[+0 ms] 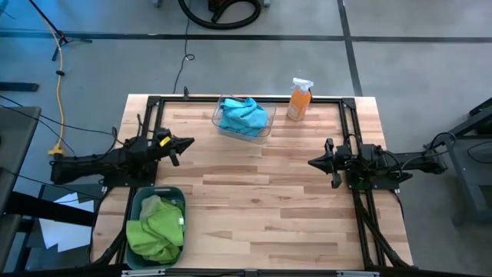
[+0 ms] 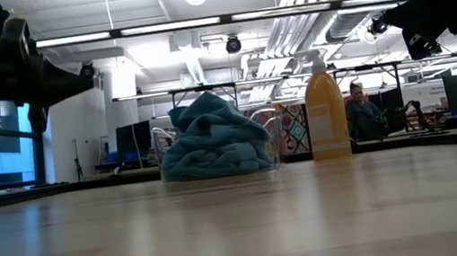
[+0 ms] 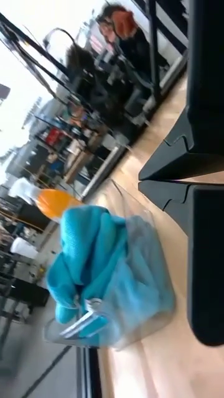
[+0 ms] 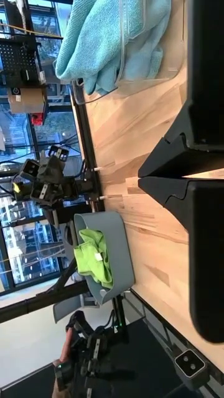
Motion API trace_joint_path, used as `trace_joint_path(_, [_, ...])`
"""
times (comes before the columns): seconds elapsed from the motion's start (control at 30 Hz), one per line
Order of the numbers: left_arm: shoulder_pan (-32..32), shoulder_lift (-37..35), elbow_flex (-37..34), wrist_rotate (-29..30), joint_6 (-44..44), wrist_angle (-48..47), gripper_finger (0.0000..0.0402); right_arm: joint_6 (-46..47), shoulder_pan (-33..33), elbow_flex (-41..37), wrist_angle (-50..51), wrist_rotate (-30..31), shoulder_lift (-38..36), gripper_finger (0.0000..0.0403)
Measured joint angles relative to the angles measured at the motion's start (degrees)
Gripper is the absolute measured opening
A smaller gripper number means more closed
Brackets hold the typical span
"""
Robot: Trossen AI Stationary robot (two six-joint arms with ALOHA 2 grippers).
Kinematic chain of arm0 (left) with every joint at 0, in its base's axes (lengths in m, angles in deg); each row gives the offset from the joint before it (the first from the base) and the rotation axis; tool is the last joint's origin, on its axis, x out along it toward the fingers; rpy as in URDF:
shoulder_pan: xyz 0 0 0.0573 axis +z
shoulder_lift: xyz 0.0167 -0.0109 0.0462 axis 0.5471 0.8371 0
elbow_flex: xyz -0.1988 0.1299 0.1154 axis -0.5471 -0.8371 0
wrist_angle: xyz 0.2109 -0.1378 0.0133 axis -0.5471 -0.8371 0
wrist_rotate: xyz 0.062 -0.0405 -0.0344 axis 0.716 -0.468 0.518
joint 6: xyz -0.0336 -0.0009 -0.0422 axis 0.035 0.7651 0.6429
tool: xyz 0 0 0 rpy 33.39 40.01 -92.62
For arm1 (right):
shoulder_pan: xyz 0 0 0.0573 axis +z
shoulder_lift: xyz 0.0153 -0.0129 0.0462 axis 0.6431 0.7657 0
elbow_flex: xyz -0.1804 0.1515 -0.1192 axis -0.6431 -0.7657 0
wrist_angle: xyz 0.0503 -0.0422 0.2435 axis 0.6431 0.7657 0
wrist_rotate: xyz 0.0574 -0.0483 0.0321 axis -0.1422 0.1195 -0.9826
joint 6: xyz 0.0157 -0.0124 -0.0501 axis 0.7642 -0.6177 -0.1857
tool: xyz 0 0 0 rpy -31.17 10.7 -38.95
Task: Sort microfiber towel by color & place in baskets
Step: Return to Home Position
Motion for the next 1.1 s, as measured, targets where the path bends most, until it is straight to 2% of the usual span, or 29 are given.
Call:
trace_joint_path(0.17, [-0.02, -5.36, 0.0, -0.01, 0.03, 0.27, 0.0, 0.0, 0.0, 0.0, 0.02, 0.0, 0.0, 0.0])
trace_joint_path(1.1, [-0.02, -5.17, -0.11, 0.23, 0.05, 0.53, 0.0, 0.0, 0.04, -0.09, -0.46, 0.15, -0.6, 0.0])
